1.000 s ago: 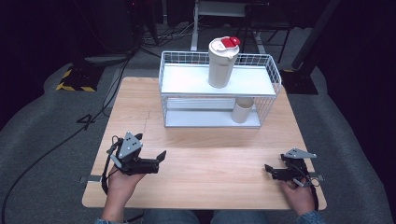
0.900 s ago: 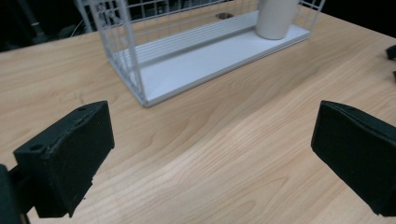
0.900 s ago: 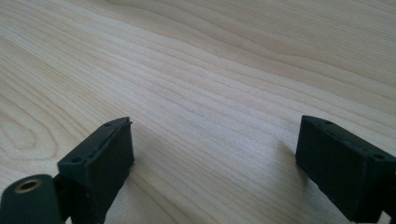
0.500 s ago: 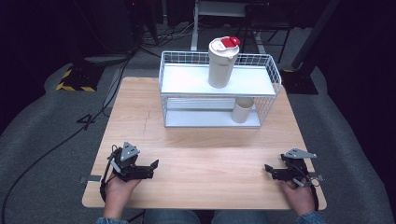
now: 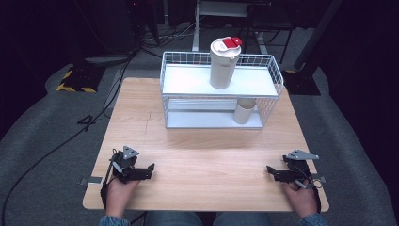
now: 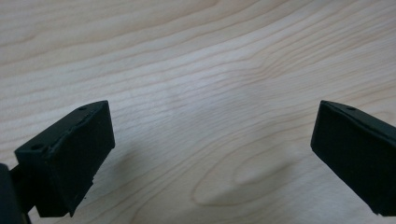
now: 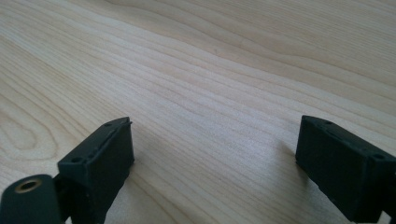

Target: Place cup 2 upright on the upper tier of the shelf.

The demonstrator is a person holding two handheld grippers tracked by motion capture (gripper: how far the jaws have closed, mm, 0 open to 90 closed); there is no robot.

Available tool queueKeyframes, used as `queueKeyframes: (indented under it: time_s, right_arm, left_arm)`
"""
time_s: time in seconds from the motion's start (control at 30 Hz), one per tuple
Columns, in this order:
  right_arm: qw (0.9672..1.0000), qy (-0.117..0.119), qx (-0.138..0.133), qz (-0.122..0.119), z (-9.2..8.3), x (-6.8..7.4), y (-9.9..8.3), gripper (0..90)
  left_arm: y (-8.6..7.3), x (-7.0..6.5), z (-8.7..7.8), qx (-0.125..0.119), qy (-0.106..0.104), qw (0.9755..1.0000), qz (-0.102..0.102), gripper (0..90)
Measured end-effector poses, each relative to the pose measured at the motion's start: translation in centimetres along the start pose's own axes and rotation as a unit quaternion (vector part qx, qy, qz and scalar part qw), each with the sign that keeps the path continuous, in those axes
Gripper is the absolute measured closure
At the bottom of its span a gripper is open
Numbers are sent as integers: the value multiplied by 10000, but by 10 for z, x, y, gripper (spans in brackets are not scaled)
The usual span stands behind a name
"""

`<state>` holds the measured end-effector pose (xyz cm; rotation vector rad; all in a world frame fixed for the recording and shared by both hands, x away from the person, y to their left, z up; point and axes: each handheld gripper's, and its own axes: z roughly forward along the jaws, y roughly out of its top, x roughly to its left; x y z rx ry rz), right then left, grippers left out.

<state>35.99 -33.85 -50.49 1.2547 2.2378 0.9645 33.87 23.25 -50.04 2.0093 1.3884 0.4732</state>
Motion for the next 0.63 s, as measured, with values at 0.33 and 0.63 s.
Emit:
queueKeyframes:
  time_s: [0.33,0.63]
  right_arm:
    - [10000,1,1,2,0,0,0,116]
    - [10000,-6,-4,4,0,0,0,116]
  left_arm:
    - [-1,2,7,124,64,9997,190,3]
    - [-2,-2,6,121,111,9998,138,4]
